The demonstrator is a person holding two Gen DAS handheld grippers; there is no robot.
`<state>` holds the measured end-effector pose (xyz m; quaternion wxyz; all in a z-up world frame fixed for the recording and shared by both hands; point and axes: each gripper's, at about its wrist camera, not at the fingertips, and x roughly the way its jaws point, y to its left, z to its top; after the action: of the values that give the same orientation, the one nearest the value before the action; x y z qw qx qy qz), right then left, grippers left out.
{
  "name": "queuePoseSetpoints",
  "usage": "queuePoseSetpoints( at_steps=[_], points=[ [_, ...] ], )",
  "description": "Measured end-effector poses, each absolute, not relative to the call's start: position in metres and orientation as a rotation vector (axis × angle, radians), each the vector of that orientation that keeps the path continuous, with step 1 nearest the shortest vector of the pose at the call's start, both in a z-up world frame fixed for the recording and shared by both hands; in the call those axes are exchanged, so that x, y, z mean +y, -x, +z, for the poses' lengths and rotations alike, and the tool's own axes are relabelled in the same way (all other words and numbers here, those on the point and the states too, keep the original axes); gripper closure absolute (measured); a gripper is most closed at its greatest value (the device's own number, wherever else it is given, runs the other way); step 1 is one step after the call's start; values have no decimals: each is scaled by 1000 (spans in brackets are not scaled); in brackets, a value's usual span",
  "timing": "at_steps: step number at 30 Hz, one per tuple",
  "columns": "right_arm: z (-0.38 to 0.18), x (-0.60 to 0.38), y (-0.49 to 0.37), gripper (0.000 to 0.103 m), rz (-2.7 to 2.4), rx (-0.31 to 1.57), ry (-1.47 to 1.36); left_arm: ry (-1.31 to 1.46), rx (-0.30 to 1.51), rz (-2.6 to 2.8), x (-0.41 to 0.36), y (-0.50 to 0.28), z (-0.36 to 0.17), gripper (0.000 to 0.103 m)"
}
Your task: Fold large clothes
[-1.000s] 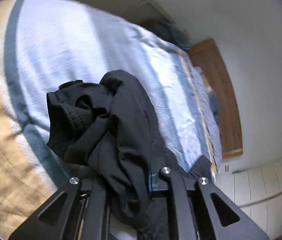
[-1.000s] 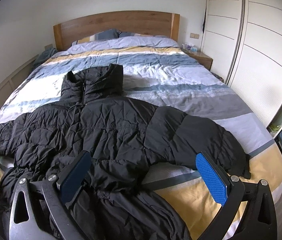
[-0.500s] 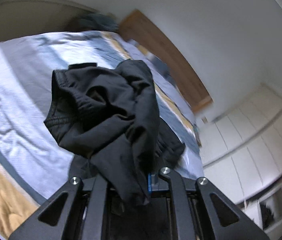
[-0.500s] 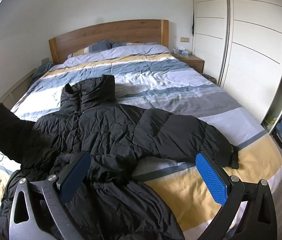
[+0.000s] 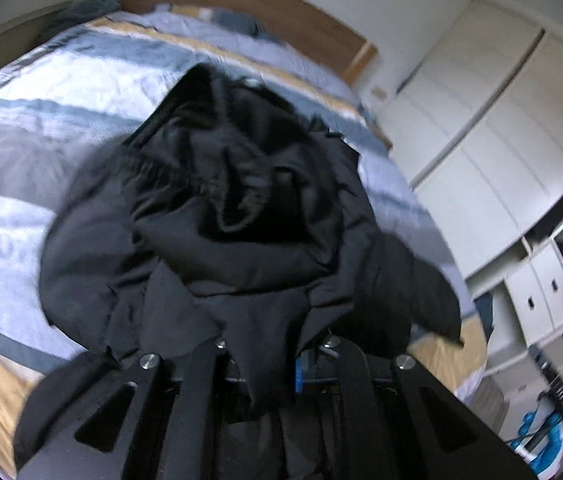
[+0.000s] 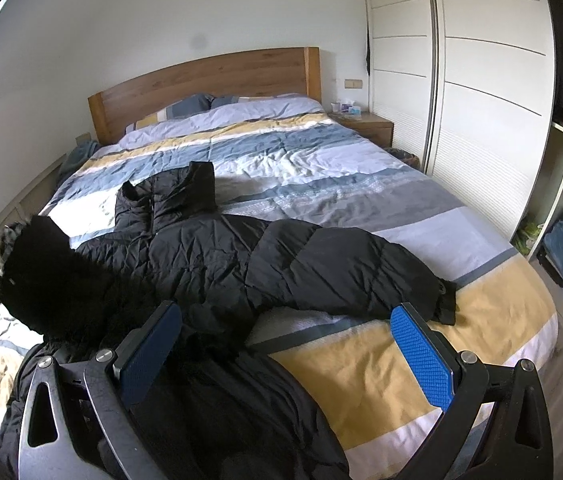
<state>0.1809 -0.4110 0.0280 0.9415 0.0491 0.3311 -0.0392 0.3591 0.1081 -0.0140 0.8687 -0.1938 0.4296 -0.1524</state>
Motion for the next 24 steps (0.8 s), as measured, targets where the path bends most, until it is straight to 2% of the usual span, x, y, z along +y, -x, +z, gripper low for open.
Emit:
queuePoseSetpoints(
  at_steps=[9,14,16,24],
  points=[
    [17,-408,-179,0,-66,704,-102,289,1027,-363,65,-334,-75,93],
    [12,-402,-184,0,-52,719,-97,310,1045,-403,60,-326,-85,83],
    [11,-398,-185,0,-42,722,-90,318,1051,-426,63,-321,-85,76],
    [6,-369,-191,0,16,745,-48,256,1103,-517,52,-303,-87,72]
  ],
)
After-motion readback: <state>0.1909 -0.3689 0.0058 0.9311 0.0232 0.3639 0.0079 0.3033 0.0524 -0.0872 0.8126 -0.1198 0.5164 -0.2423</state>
